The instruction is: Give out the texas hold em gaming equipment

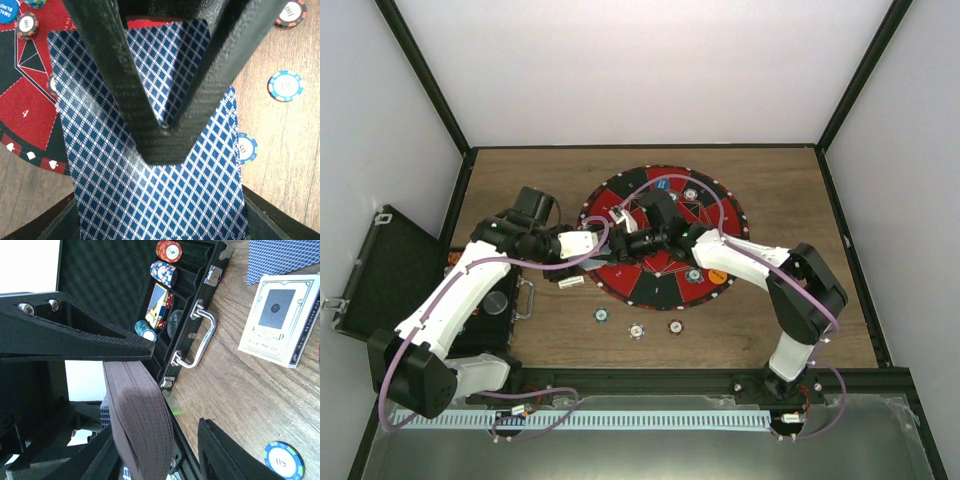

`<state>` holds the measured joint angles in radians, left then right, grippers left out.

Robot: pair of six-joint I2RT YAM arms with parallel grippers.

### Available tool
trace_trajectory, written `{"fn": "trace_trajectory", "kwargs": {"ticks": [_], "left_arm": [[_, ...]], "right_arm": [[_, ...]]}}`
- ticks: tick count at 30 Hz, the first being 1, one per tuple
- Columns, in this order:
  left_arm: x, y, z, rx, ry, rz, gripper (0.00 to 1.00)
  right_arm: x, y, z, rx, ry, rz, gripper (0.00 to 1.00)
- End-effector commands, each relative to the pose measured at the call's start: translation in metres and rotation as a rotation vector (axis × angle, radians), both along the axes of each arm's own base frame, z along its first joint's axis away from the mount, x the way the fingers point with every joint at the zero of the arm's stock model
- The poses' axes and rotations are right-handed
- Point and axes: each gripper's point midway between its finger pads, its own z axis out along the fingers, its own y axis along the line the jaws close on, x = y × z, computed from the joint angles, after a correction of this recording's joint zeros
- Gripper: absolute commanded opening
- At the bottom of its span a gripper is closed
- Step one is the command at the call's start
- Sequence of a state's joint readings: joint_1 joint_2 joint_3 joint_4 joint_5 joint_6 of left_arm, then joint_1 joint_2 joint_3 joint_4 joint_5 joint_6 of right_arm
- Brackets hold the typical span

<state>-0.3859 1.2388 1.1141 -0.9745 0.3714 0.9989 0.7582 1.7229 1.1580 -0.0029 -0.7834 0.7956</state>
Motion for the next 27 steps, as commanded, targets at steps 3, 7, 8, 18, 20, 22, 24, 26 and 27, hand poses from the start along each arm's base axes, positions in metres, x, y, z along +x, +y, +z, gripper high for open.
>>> {"fn": "trace_trajectory", "kwargs": {"ticks": [3,7,8,18,20,22,24,26,27], "left_arm": [[0.000,-0.003,0.013,-0.047,-0.021,-0.008,0.04],[0.000,-0.004,0.010,-0.051,-0.016,-0.003,0.04],[0.000,-0.004,0.008,-0.048,-0.013,-0.001,0.04],[0.001,0.000,-0.002,-0.020,0.003,0.014,0.04],[0.001,0.001,-0.004,-0.015,0.005,0.015,0.04],[0.002,0.002,-0.006,-0.010,0.008,0.019,0.04],[0.003,0.002,-0.007,-0.007,0.011,0.024,0.04],[0.003,0.003,-0.008,-0.005,0.016,0.029,0.04],[0.003,0.003,-0.009,-0.006,0.018,0.030,0.04]], "right_arm": [[0.008,-0.021,-0.009,-0.059,0.025,-0.066,0.41],[0.002,-0.018,0.014,0.007,0.021,-0.036,0.43],[0.001,-0.018,0.018,0.017,0.018,-0.032,0.45],[-0.002,-0.032,0.028,0.035,0.013,-0.053,0.43],[-0.002,-0.033,0.032,0.039,0.010,-0.056,0.39],[0.000,-0.034,0.032,0.035,0.007,-0.066,0.34],[0.000,-0.036,0.032,0.027,0.007,-0.073,0.29],[0.000,-0.037,0.031,0.021,0.008,-0.075,0.25],[0.000,-0.037,0.030,0.016,0.010,-0.076,0.25]]}}
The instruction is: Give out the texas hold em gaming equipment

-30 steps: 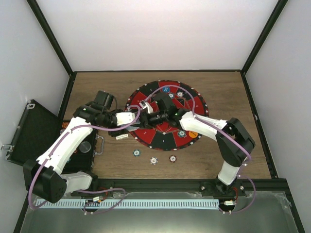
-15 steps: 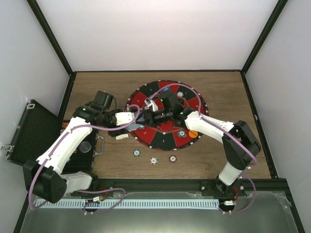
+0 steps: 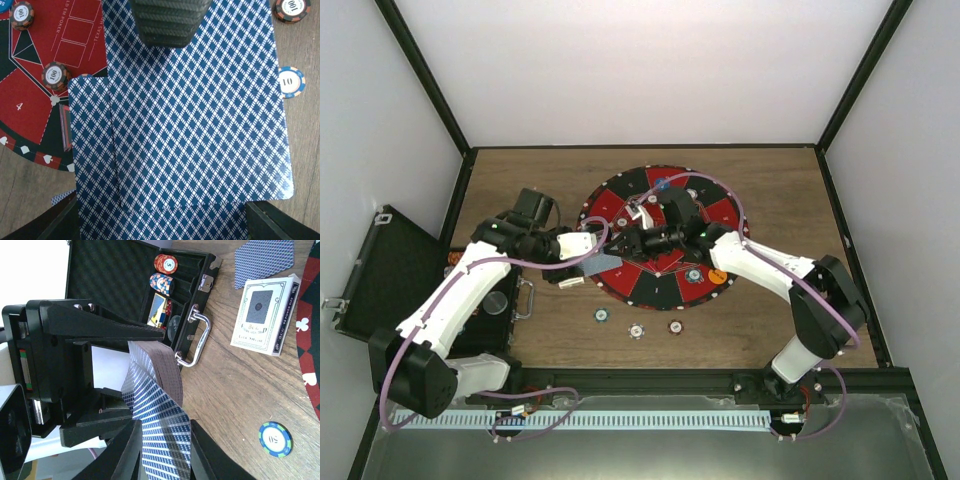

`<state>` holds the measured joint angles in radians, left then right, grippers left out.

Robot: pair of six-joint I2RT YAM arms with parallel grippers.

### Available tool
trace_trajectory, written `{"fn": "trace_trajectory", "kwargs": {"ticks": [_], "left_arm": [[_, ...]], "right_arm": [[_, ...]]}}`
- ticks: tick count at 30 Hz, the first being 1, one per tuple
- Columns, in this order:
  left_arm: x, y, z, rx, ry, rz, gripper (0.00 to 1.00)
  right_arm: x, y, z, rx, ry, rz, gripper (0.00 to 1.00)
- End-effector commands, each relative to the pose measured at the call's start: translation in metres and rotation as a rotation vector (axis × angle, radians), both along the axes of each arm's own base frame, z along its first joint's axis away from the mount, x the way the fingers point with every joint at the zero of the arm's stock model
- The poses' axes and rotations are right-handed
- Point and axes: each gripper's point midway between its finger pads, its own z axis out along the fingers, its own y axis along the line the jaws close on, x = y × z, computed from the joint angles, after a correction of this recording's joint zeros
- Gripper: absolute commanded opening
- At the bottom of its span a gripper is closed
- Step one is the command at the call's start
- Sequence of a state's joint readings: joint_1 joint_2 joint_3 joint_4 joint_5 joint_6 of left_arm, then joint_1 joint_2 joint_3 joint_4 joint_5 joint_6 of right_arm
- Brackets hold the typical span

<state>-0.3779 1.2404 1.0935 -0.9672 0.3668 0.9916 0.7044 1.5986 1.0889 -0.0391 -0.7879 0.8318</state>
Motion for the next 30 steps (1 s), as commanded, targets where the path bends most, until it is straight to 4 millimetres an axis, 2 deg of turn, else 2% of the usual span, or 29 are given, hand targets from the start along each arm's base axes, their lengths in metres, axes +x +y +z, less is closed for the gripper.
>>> {"fn": "trace_trajectory", "kwargs": {"ticks": [1,8,11,15,20,26,30], "left_arm": [[0.004,0.000,-0.002,-0.011,0.005,0.018,0.04],[0.009,0.005,-0.016,0.001,0.063,0.060,0.04],[0.010,0.005,-0.017,-0.008,0.073,0.068,0.04],[0.013,0.007,-0.015,-0.013,0.072,0.079,0.04],[0.017,0.016,-0.017,-0.005,0.073,0.094,0.04],[0.018,0.031,-0.017,0.006,0.081,0.116,0.04],[0.015,0.035,-0.017,0.008,0.091,0.119,0.04]], "right_arm": [[-0.001,-0.007,0.009,-0.002,-0.010,-0.012,0.25],[-0.004,-0.013,0.001,-0.025,0.006,-0.021,0.23],[-0.004,-0.015,0.001,-0.023,0.009,-0.024,0.17],[-0.001,-0.019,0.001,-0.014,0.024,-0.036,0.01],[0.008,-0.032,0.005,0.012,0.030,-0.054,0.01],[0.047,-0.063,0.013,0.028,0.009,-0.126,0.01],[0.080,-0.064,-0.001,-0.003,0.006,-0.150,0.01]]}}
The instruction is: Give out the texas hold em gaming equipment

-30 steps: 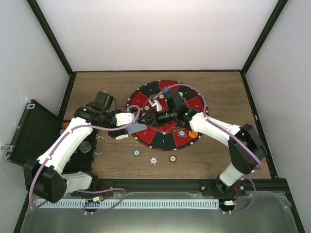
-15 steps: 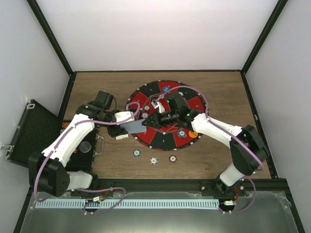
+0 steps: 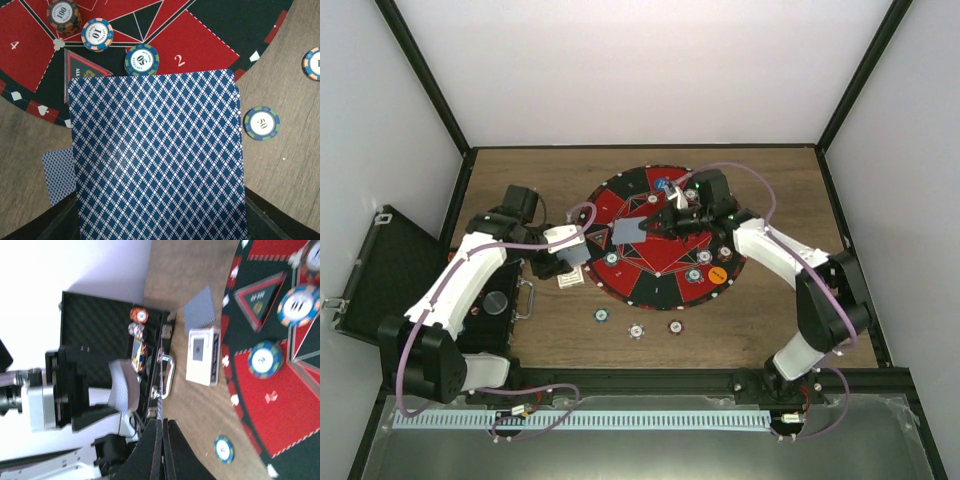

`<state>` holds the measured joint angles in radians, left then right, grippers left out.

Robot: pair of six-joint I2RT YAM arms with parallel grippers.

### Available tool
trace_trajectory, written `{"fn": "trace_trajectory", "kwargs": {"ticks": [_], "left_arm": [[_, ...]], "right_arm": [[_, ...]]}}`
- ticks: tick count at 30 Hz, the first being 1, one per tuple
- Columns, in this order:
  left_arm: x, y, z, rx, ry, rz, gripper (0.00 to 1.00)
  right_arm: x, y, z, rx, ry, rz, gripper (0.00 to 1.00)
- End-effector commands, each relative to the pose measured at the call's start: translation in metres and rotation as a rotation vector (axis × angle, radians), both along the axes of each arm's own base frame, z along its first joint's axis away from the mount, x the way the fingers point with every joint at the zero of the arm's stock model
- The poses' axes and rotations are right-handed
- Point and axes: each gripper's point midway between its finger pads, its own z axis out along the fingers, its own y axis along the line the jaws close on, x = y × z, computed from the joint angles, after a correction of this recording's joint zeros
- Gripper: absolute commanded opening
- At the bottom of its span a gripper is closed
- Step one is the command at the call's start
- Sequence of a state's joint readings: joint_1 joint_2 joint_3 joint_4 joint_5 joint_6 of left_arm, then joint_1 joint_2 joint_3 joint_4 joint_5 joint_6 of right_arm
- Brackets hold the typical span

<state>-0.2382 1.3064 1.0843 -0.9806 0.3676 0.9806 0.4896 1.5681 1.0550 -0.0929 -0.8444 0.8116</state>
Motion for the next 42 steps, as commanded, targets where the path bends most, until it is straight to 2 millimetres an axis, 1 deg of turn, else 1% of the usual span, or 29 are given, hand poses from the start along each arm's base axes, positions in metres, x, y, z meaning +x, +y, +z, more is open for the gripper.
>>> {"fn": "trace_trajectory", "kwargs": {"ticks": [1,2,3,4,5,6,8,10,11,13,16,17,19,20,22,26,28,31,33,34,35,39,41,42], "left_arm": [[-0.005,-0.001,0.006,-0.018,0.000,-0.029,0.04],[-0.007,-0.002,0.007,-0.023,0.001,-0.033,0.04],[-0.008,-0.003,0.010,-0.030,-0.002,-0.036,0.04],[-0.010,-0.004,0.011,-0.038,0.003,-0.038,0.04],[-0.013,-0.005,0.012,-0.047,0.007,-0.038,0.04],[-0.014,-0.005,0.014,-0.054,0.008,-0.038,0.04],[-0.016,-0.005,0.014,-0.060,0.016,-0.034,0.04],[-0.019,-0.005,0.013,-0.060,0.024,-0.034,0.04],[-0.020,-0.005,0.013,-0.057,0.025,-0.033,0.04],[-0.022,-0.004,0.013,-0.053,0.021,-0.036,0.04],[-0.025,-0.003,0.013,-0.052,0.021,-0.039,0.04],[-0.026,-0.003,0.014,-0.051,0.022,-0.040,0.04],[-0.027,-0.002,0.015,-0.048,0.024,-0.042,0.04],[-0.028,-0.002,0.015,-0.047,0.022,-0.043,0.04],[-0.029,-0.001,0.016,-0.042,0.016,-0.046,0.04],[-0.030,0.000,0.016,-0.039,0.013,-0.051,0.04],[-0.029,-0.001,0.017,-0.041,0.016,-0.052,0.04],[-0.029,-0.001,0.017,-0.043,0.021,-0.049,0.04],[-0.030,-0.001,0.018,-0.043,0.021,-0.048,0.04],[-0.030,-0.001,0.018,-0.041,0.022,-0.048,0.04],[-0.030,0.000,0.018,-0.040,0.019,-0.048,0.04],[-0.030,0.000,0.018,-0.035,0.019,-0.049,0.04],[-0.030,0.000,0.018,-0.037,0.019,-0.050,0.04],[-0.029,-0.001,0.019,-0.040,0.017,-0.050,0.04]], "right_arm": [[0.035,0.005,0.000,-0.011,-0.039,0.008,0.01],[0.045,0.009,-0.008,-0.029,-0.032,0.008,0.01],[0.055,0.014,-0.012,-0.037,-0.035,0.009,0.01],[0.065,0.018,-0.021,-0.048,-0.028,0.005,0.01],[0.077,0.022,-0.035,-0.065,-0.015,-0.001,0.01],[0.087,0.027,-0.039,-0.072,-0.016,-0.005,0.01],[0.106,0.037,-0.056,-0.090,0.002,-0.010,0.01],[0.120,0.051,-0.066,-0.097,0.005,-0.004,0.01],[0.128,0.060,-0.065,-0.098,-0.009,-0.003,0.01],[0.137,0.076,-0.074,-0.108,-0.010,0.003,0.01],[0.151,0.094,-0.088,-0.112,-0.001,0.004,0.01],[0.153,0.098,-0.101,-0.121,0.020,0.005,0.01],[0.160,0.106,-0.105,-0.130,0.019,0.005,0.01],[0.162,0.108,-0.110,-0.138,0.020,0.005,0.01],[0.165,0.110,-0.126,-0.163,0.034,0.001,0.01],[0.170,0.104,-0.133,-0.213,0.009,-0.021,0.02],[0.172,0.101,-0.132,-0.237,-0.011,-0.029,0.06],[0.177,0.097,-0.125,-0.267,-0.043,-0.043,0.14],[0.178,0.096,-0.120,-0.279,-0.062,-0.044,0.24],[0.179,0.095,-0.110,-0.279,-0.083,-0.049,0.33],[0.181,0.094,-0.095,-0.276,-0.113,-0.056,0.40],[0.182,0.087,-0.058,-0.268,-0.180,-0.075,0.46],[0.175,0.085,-0.037,-0.246,-0.201,-0.071,0.47],[0.168,0.084,-0.020,-0.221,-0.218,-0.065,0.48]]}}
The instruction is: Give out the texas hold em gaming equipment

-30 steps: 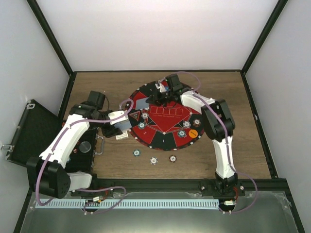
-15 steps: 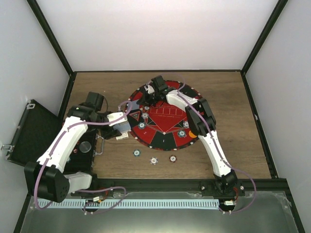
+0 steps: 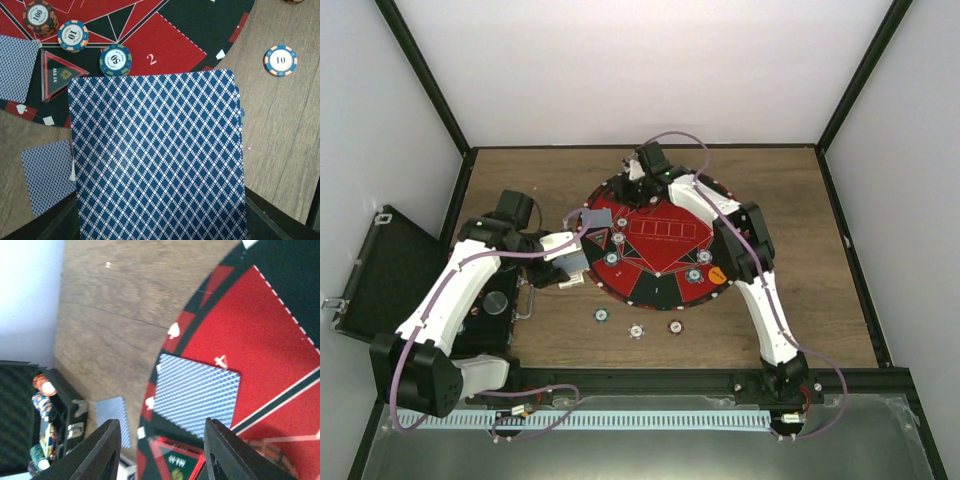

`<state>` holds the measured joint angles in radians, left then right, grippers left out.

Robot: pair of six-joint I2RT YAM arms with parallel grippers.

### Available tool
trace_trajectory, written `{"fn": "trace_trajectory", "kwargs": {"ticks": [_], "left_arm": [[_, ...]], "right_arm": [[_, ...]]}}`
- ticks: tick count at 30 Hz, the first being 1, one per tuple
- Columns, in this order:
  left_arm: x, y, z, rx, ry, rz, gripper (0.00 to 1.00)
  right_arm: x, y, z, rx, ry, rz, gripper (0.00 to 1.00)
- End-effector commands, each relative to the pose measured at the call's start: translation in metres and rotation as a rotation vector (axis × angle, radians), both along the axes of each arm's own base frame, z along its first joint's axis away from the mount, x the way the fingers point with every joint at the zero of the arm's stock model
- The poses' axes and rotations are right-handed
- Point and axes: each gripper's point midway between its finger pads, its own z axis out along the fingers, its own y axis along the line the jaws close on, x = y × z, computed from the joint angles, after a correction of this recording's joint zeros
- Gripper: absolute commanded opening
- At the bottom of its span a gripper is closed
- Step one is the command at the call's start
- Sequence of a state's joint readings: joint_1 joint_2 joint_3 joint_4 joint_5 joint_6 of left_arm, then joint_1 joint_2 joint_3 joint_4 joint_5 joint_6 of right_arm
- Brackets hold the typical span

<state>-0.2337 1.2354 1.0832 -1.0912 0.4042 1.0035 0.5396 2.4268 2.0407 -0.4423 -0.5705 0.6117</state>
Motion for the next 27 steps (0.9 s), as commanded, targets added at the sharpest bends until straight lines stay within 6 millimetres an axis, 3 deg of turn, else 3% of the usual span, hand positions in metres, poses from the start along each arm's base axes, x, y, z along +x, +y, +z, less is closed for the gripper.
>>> {"fn": "trace_trajectory", "kwargs": {"ticks": [1,4,7,9,13,19,27], "left_arm": [[0.000,-0.003,0.008,-0.025,-0.021,-0.021,0.04],[0.002,-0.005,0.008,-0.031,-0.025,-0.025,0.04],[0.005,-0.008,0.010,-0.042,-0.026,-0.028,0.04],[0.006,-0.010,0.012,-0.048,-0.030,-0.033,0.04],[0.008,-0.014,0.015,-0.061,-0.039,-0.040,0.04],[0.009,-0.019,0.019,-0.071,-0.043,-0.052,0.04],[0.006,-0.024,0.024,-0.071,-0.063,-0.077,0.04]], "right_arm": [[-0.014,-0.005,0.104,0.096,-0.160,0.024,0.49],[-0.053,-0.010,0.118,0.159,-0.136,0.062,0.56],[-0.103,-0.013,0.132,0.245,-0.099,0.120,0.72],[-0.136,-0.013,0.143,0.292,-0.096,0.154,0.78],[-0.183,-0.013,0.138,0.340,-0.040,0.208,0.80],[-0.218,0.002,0.131,0.375,0.001,0.281,0.80],[-0.237,0.032,0.127,0.416,0.035,0.386,0.79]]}}
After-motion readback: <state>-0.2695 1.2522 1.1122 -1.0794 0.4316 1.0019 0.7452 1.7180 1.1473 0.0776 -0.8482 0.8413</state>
